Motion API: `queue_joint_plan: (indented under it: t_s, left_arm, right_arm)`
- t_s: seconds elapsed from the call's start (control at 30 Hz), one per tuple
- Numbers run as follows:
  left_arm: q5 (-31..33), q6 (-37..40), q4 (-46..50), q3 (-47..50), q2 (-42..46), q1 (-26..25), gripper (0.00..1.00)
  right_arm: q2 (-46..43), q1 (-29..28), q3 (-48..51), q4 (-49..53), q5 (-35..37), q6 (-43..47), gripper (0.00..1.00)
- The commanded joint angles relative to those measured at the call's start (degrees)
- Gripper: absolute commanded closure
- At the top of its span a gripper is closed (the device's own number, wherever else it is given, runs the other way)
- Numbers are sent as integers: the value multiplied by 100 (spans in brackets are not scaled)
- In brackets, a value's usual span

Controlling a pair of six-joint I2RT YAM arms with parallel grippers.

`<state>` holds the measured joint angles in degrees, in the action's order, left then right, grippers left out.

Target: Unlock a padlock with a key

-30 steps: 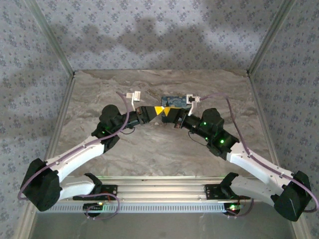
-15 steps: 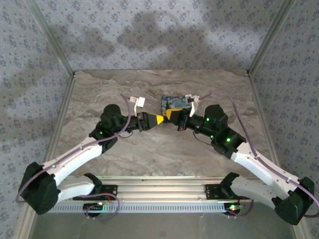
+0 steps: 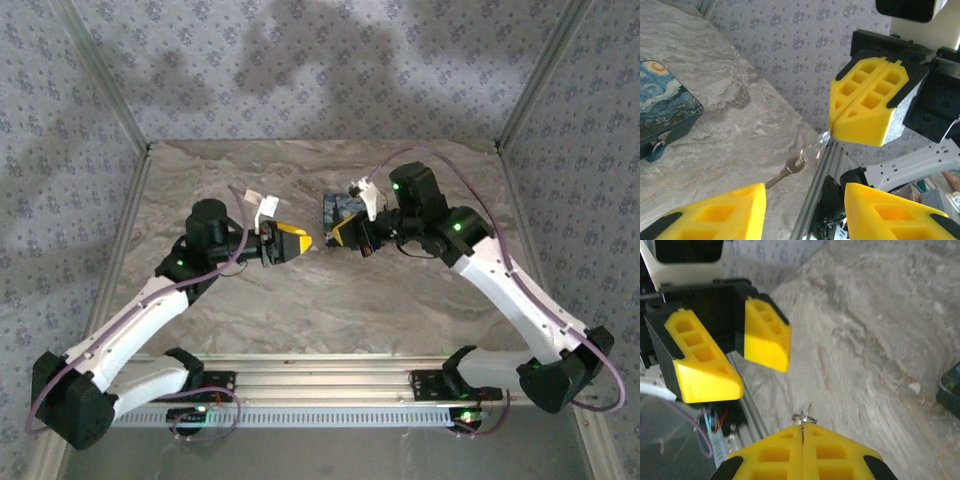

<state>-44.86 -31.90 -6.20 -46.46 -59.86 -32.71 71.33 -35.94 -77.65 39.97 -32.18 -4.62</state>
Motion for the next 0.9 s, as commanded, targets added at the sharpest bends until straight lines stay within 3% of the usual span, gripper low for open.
queue_joint_plan:
  t_s: [0.0,0.23,0.6,0.87]
  left_arm:
    - [-247,488,-180,-220,-206,-284,57]
    - [-506,85,-1114,-142,-633,-585,67]
    - [-576,-564,-2350,364,-505,-630,67]
    - [-644,-1286,-3539,576,-667,-623,67]
  right_arm:
    - [117,-68,-398,1210,-420,747,100]
    - [5,6,-283,1175,-921,823,100]
    - [-333,467,30,671,-1993,535,100]
    - [-479,659,206,459,-2239,383,100]
